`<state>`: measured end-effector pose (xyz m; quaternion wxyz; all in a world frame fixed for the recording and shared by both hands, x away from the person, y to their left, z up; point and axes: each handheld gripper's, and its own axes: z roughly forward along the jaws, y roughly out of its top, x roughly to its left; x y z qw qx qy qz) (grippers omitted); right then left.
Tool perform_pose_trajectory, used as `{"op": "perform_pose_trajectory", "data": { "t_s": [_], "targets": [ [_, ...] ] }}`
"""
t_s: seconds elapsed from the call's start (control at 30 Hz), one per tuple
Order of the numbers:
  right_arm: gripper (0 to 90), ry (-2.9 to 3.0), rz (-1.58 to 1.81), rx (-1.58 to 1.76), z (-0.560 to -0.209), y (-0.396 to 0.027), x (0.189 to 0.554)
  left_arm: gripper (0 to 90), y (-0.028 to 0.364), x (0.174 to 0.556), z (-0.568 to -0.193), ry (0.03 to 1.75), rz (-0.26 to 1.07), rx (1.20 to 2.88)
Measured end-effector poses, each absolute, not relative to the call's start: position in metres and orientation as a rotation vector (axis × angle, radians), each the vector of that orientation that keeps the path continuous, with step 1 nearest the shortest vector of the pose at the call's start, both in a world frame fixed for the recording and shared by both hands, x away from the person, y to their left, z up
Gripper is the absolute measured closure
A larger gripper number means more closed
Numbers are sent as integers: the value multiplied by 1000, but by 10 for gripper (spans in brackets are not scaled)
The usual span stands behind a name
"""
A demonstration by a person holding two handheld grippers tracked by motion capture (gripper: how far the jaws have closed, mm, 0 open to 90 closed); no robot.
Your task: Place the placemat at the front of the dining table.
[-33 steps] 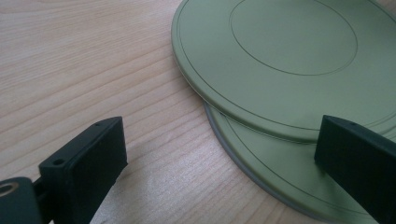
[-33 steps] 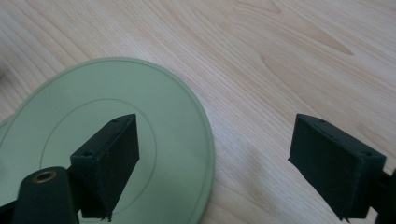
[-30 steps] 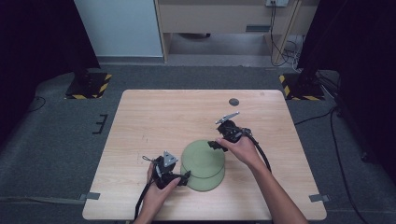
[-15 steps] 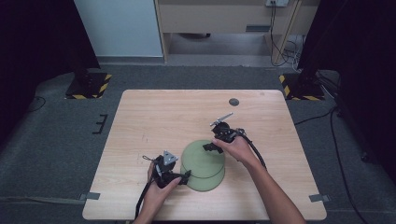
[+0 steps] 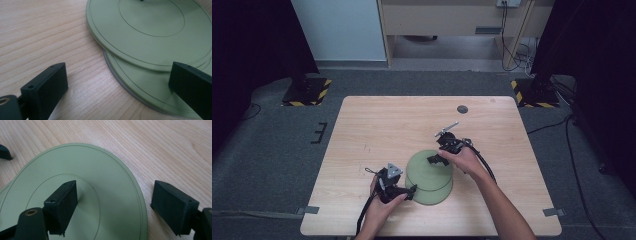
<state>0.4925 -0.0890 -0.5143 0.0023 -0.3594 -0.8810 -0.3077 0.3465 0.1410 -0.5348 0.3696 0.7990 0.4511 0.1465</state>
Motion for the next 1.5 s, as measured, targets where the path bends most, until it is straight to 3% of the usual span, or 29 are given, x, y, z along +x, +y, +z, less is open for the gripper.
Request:
{"op": "perform_pose_trajectory", "data": {
  "t_s": [0.7,1.0,1.5],
  "targets": [
    [249,-2763,-974,-1108,-514,-82,491,0,135,351,-535,1163,388,2047],
    [278,-2835,-985,-1109,-497,-84,481,0,134,351,-535,1159,396,2049],
    [457,-2863,-1111,-1042,-463,-90,457,0,129,347,-532,1157,470,2072]
  ]
}}
